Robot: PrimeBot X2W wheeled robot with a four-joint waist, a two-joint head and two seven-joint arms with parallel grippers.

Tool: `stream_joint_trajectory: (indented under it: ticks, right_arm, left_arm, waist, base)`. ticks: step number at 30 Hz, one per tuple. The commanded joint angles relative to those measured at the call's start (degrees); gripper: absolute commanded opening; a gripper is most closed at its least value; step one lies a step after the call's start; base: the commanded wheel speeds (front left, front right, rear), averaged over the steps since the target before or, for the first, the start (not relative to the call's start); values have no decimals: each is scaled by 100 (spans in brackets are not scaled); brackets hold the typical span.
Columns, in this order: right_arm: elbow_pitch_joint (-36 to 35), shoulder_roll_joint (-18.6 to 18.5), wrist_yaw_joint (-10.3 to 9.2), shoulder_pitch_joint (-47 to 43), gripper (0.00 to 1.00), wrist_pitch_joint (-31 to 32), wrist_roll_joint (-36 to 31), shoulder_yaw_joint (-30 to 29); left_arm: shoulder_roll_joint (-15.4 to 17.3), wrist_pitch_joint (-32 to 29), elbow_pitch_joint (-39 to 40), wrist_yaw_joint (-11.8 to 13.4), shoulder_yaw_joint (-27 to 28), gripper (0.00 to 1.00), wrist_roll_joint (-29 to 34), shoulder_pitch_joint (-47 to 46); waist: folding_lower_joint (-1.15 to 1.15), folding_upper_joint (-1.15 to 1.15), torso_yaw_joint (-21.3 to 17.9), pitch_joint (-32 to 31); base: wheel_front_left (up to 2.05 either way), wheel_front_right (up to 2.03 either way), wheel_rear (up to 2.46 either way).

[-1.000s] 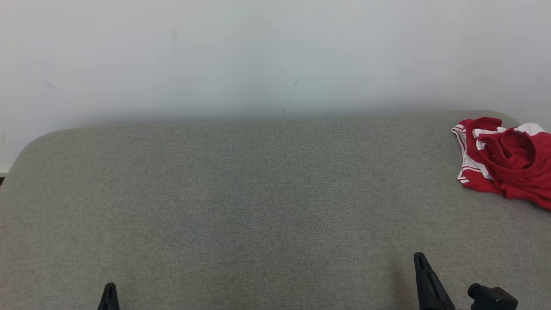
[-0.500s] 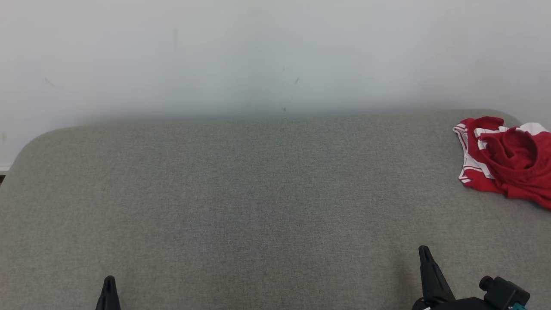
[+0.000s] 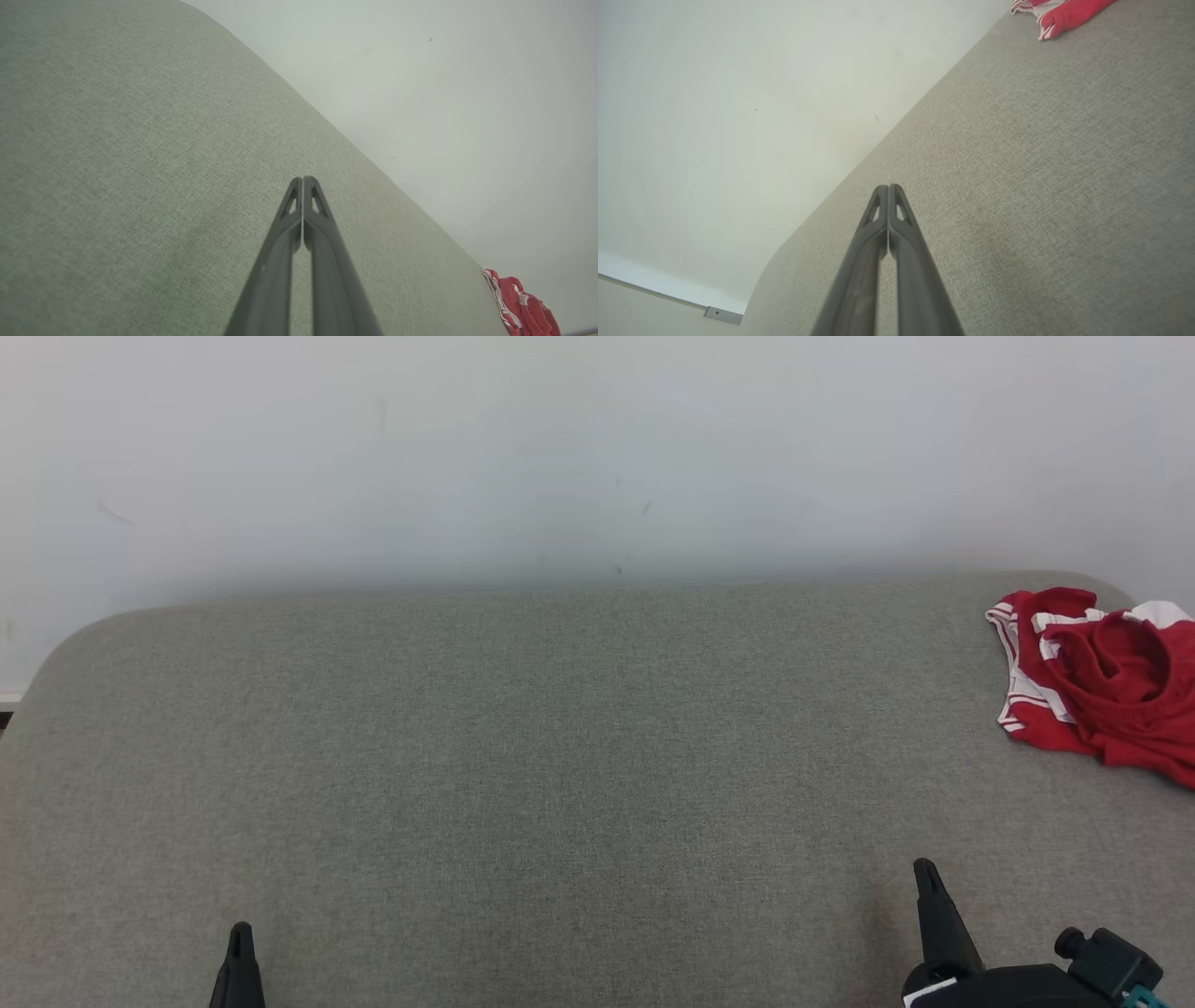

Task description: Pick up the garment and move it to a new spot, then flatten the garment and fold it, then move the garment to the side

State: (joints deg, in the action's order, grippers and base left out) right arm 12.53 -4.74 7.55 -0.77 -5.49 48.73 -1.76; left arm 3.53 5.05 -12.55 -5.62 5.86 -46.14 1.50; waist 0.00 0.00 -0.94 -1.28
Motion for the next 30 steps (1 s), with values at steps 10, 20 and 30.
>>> stream_joint_trajectory:
  ticks: [10,20,30]
  right_arm:
    - [-26,35,-5,222,0,195,778,-84]
    - [3,56,-6,309,0,361,1412,-145]
    - [29,76,-7,390,0,518,1985,-201]
  left_arm:
    - [-2,-194,23,-56,27,0,-790,-253]
    - [-11,-368,-6,-85,37,0,-1456,-353]
    - [-22,-522,-33,-101,45,0,-2079,-443]
  waist:
    - [0,0,11,17]
    - [0,0,22,34]
    - [0,0,33,51]
  base:
    - [0,0,0]
    - [0,0,0]
    - [0,0,0]
